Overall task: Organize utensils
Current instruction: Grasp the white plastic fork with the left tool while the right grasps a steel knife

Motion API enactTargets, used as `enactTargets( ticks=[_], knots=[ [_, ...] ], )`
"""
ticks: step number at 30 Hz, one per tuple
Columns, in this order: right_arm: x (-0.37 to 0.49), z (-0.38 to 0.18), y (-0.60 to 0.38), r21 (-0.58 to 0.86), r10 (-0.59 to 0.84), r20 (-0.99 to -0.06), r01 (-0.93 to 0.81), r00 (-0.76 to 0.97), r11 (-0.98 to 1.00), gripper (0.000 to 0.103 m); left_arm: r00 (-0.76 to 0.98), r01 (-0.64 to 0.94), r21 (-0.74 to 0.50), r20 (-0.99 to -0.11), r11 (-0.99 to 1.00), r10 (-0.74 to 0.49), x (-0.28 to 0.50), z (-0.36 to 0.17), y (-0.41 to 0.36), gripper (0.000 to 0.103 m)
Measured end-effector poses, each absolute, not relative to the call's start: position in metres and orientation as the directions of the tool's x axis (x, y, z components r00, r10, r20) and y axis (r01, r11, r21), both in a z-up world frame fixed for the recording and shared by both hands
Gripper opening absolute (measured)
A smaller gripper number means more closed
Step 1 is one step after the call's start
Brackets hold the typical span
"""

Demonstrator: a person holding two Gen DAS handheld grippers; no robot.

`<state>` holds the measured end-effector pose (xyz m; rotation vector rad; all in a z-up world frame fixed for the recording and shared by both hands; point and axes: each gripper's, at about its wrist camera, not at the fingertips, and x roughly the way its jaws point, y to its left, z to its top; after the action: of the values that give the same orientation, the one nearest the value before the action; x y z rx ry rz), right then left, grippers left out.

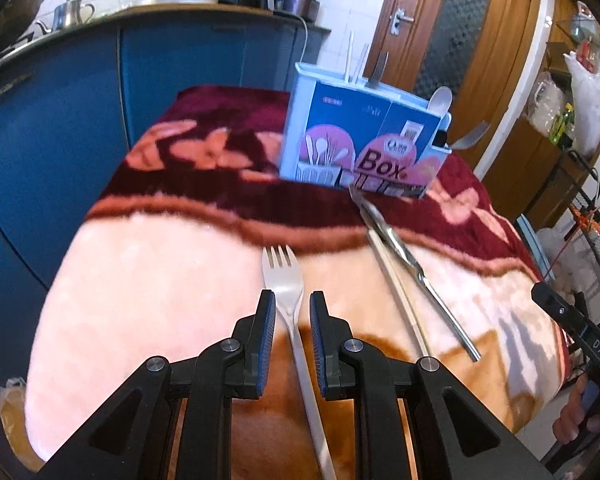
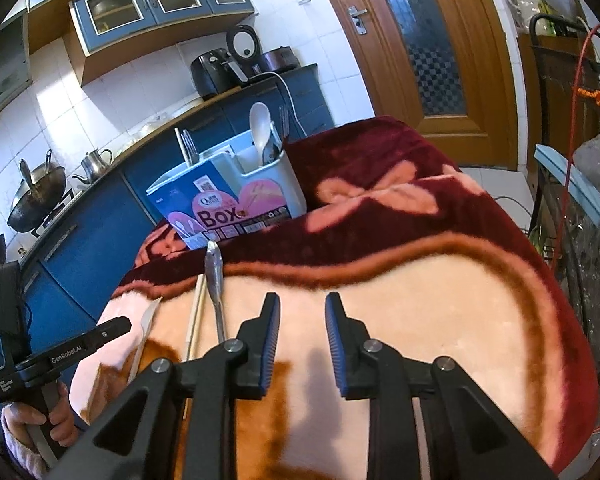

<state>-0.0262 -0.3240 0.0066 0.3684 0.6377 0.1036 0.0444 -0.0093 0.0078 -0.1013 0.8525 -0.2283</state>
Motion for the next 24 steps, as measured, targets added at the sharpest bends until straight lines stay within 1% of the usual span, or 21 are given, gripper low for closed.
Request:
enactTargets(
  ticks=[11, 17, 20, 24],
  knots=[
    [-0.025, -0.003, -0.330, 0.384, 0.214, -0.578, 0.031, 0.787, 0.923, 0.026, 0.510, 0.160, -0.207, -0.820, 0.965, -0.260, 0.059, -0.009, -0.016, 0.018],
    [-0.026, -0.003, -0.335, 0.388, 0.213, -0.578, 0.036, 0.788, 0.921, 0.026, 0.448, 0.190, -0.190, -0.856, 0.963, -0.257, 0.069, -0.013, -0.020, 0.017],
    [-0.025, -0.005, -0.335, 0.394, 0.219, -0.580, 0.035, 0.785, 0.918, 0.026, 0.417, 0.189, -0.223, -0.864, 0.956, -0.284, 0.078, -0.013, -0.018, 0.017],
    [-0.024, -0.007, -0.333, 0.393, 0.226, -0.582, 0.028, 0.781, 0.919, 0.026, 0.395, 0.174, -0.304, -0.850, 0.937, -0.349, 0.087, -0.014, -0.012, 0.017]
  ],
)
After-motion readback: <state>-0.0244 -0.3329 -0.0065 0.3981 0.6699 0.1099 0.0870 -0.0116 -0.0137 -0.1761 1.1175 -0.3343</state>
